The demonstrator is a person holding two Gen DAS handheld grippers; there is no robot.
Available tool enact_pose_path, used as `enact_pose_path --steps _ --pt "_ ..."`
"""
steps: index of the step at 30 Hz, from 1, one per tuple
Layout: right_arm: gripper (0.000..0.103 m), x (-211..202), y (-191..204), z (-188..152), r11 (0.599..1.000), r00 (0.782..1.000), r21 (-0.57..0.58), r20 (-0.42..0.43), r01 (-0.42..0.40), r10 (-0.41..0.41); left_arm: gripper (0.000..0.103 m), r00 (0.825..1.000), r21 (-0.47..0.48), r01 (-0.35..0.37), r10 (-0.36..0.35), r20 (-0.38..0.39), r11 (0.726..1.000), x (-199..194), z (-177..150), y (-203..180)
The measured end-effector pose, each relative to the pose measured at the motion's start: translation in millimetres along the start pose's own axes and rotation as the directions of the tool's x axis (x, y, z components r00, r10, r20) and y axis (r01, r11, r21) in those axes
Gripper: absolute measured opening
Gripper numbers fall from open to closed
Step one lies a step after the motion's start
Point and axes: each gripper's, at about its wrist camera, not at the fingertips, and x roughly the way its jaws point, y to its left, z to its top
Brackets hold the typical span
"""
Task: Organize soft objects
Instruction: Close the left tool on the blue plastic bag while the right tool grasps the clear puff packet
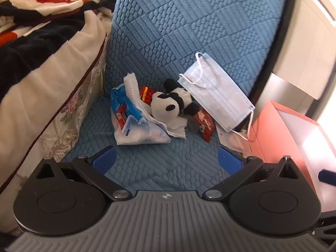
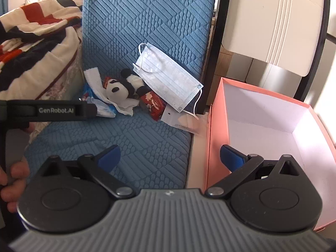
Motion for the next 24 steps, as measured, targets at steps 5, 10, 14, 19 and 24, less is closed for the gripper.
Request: enact_pose_path --steps 5,10,14,19,24 --pt "0.103 23 -7 23 0.999 1.000 0.049 -0.008 0.004 -0.004 0.103 1.000 -0.049 0.024 -0.024 -0.012 0.999 19 18 7" --pt "0.103 43 -1 37 1.000 1.000 0.008 0.011 -0.011 0.011 0.103 1.000 -0.091 0.013 -0.015 -0.021 0.996 42 38 17" --pt "0.103 57 0 42 0.999 0.999 0.001 0.025 -0.034 0.034 0.103 0.999 -0.104 -0.025 0.021 -0.040 0.994 57 43 28" --pt "0.094 78 5 40 0.998 0.998 -0.023 0.014 -0.056 0.056 0.103 0.995 -0.122 -0.069 0.060 -0.081 0.990 74 34 36" --pt "0.076 94 9 36 0.997 0.998 -0.047 -0.006 -0.055 0.055 0.103 0.992 -0.136 -0.096 0.084 -0.093 0.986 88 22 42"
